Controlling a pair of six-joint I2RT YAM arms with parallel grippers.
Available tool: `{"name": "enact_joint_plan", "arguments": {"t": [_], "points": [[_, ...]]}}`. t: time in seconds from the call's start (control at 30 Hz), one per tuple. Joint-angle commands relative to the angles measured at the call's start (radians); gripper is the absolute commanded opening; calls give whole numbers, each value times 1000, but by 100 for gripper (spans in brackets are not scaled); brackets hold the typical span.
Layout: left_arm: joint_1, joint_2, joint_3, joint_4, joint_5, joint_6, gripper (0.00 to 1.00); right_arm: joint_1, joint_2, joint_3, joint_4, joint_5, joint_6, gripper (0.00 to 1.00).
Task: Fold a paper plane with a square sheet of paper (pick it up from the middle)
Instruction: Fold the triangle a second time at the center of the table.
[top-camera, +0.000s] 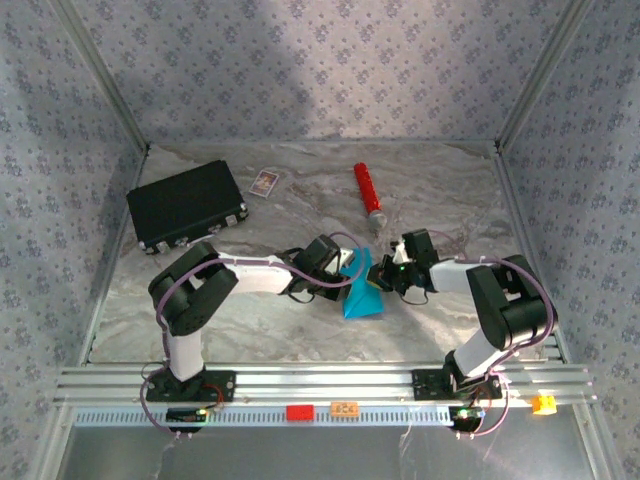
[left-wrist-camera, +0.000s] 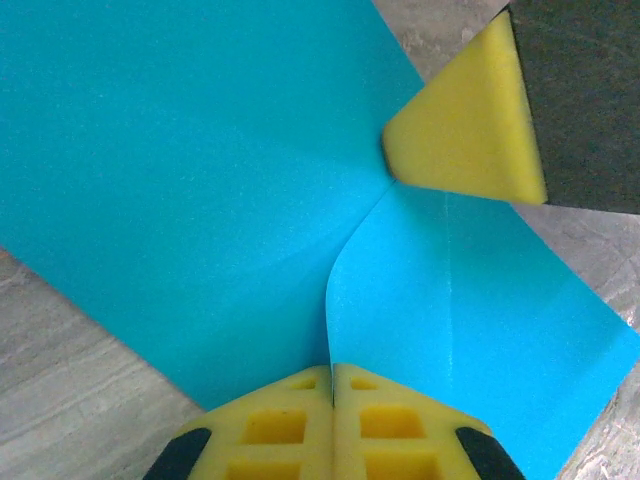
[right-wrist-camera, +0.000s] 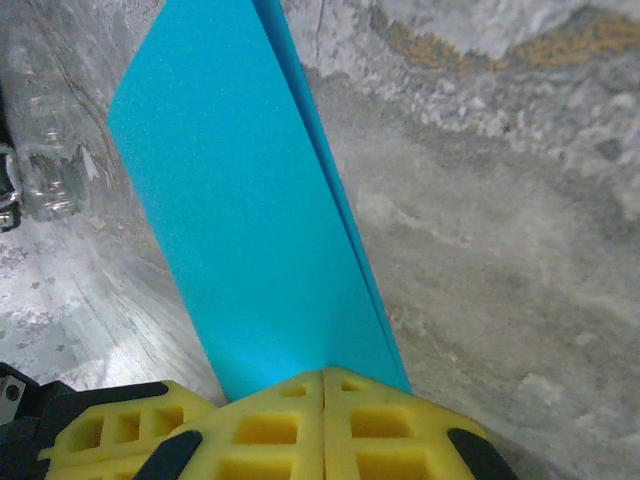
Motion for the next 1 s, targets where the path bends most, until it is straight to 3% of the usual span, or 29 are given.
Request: {"name": "enact_joint_plan", "arguments": {"t": [0.0, 0.1, 0.3, 0.47, 0.73, 0.97], "points": [[3, 31, -6, -74, 3, 23, 0, -24, 10, -38, -23, 67, 41, 8], [3, 31, -4, -80, 2, 26, 0, -38, -13, -57, 36, 46, 107, 9], [3, 28, -4, -79, 2, 26, 0, -34, -121, -45, -55, 142, 64, 10], [3, 26, -4, -79, 2, 26, 0, -16, -198, -30, -79, 78, 20, 11], [3, 27, -2, -80, 6, 27, 0, 92, -110, 23, -75, 7, 16, 10], [3, 25, -7, -76, 8, 26, 0, 101, -29, 13, -58, 8, 10, 9]]}}
